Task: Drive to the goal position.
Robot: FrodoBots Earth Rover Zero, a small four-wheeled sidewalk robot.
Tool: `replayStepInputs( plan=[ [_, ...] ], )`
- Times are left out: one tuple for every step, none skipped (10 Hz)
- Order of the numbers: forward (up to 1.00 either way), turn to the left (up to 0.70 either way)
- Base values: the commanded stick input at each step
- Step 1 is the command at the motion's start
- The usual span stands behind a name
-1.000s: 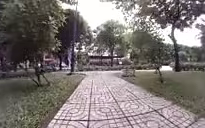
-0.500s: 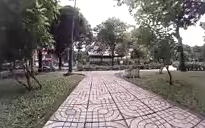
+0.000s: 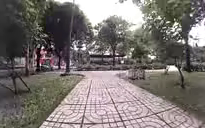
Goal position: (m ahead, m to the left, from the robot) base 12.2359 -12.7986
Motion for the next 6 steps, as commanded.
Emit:
replayStepInputs(
  plan=[
    [1.00,0.00],
    [1.00,0.00],
    [1.00,0.00],
    [1.00,0.00],
    [1.00,0.00],
    [1.00,0.00]
  ],
)
